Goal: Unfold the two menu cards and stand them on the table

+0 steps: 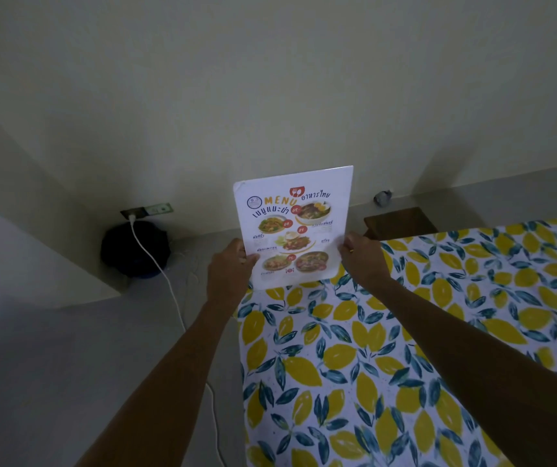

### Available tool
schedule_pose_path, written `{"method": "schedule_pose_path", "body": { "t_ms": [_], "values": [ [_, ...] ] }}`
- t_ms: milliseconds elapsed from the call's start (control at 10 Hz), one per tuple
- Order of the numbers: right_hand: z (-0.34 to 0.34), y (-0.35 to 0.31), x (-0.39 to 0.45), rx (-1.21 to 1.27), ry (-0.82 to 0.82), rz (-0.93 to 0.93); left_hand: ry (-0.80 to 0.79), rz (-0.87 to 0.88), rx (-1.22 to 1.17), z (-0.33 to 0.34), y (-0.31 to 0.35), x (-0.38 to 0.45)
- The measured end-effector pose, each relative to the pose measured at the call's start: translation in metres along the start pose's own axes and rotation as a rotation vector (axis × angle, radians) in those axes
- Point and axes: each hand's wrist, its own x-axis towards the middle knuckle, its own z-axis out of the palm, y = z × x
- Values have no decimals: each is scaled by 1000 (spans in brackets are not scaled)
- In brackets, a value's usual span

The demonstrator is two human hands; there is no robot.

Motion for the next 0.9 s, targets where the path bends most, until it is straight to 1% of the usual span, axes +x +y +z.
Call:
{"method": "schedule_pose_path", "body": {
  "t_ms": [300,500,600,700,800,900],
  "values": [
    [-5,2,-2,33,-38,-7,7,-14,27,2,7,0],
    [-8,3,-7,152,-89,60,-32,-54,0,3,12,-4],
    [-7,3,-8,204,-149,85,-55,-70,-26,4,11,-4],
    [-11,3,-12,237,-176,79,-59,-71,-25,3,14,-5],
    [-13,3,-16,282,-179,81,-59,-70,-5,2,13,-8],
    [-24,11,-23,310,-204,127,-60,-56,113,1,3,-11]
  ]
}}
